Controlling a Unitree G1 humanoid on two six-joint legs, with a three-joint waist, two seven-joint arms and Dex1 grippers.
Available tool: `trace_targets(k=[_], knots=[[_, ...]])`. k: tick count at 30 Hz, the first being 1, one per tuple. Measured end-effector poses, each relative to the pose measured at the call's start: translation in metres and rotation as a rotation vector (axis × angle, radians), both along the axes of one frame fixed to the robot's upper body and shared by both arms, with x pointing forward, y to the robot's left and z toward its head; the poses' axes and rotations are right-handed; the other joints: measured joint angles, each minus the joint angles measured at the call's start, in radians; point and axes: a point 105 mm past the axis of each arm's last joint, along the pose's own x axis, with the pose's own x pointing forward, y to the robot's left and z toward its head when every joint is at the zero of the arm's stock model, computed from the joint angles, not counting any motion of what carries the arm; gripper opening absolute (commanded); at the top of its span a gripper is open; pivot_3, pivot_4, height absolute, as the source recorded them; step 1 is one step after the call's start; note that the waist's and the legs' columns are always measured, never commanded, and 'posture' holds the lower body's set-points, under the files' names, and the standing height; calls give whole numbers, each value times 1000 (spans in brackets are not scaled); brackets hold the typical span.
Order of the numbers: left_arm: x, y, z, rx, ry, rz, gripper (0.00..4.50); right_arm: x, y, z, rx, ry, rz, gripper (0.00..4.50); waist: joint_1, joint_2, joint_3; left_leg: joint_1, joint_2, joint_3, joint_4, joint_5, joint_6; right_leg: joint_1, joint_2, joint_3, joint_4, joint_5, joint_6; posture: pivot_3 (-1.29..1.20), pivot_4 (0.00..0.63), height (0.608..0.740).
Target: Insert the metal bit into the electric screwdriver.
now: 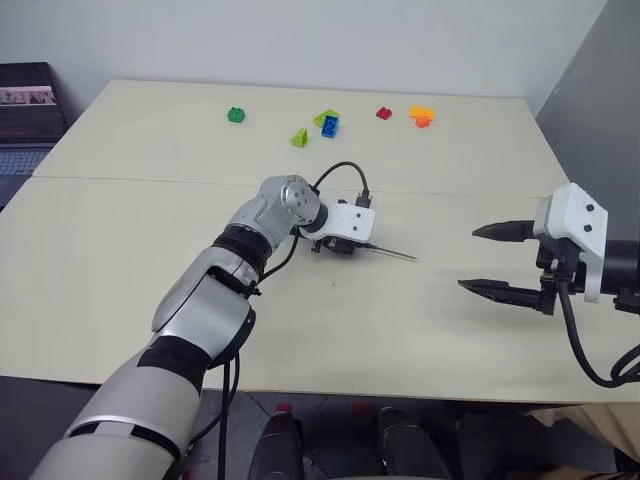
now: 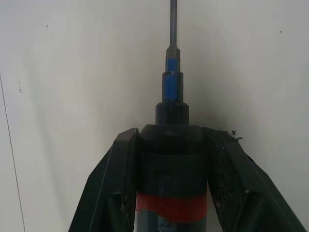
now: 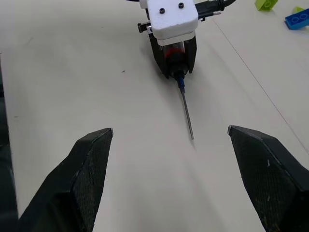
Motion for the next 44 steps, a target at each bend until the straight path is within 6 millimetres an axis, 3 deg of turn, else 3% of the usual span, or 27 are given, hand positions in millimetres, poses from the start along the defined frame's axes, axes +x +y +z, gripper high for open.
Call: trace_targets(k=[8,14,20,24,30,37,44], knots=[[-7,1,2,-26,100,-10,4480,4,-5,0,20,10,-14,4017,1,0,0,0,0,0,2,0,0,0,0,0,2,0,0,0,150,740],[0,18,26,-132,103,60,4480,10,-10,-5,2,6,-20,4017,0,0,0,0,0,-1,9,0,0,0,1,0,11,0,0,0,150,740],[2,60,67,-260,52,157,4480,16,-15,-4,-16,-16,-23,4017,-10,0,0,2,0,-1,13,0,0,0,1,0,16,0,0,0,150,740],[-10,127,62,-320,118,347,4480,19,-16,-6,-24,-13,-10,4017,-34,0,0,2,1,-1,13,1,1,0,2,0,17,0,0,0,150,740],[-41,191,66,-367,106,522,4480,22,-21,-6,-20,-7,0,4017,-32,0,0,2,2,-1,13,1,1,0,1,0,17,0,0,0,150,740],[-80,229,68,-476,110,695,4480,32,-32,-8,-20,-2,-10,4017,-23,0,0,2,2,-1,14,1,1,0,1,-1,17,0,0,0,150,740],[-97,247,73,-487,79,808,4480,43,-46,-9,-67,-22,-29,4017,-23,0,0,4,2,0,14,1,1,0,1,0,17,0,0,0,150,740]])
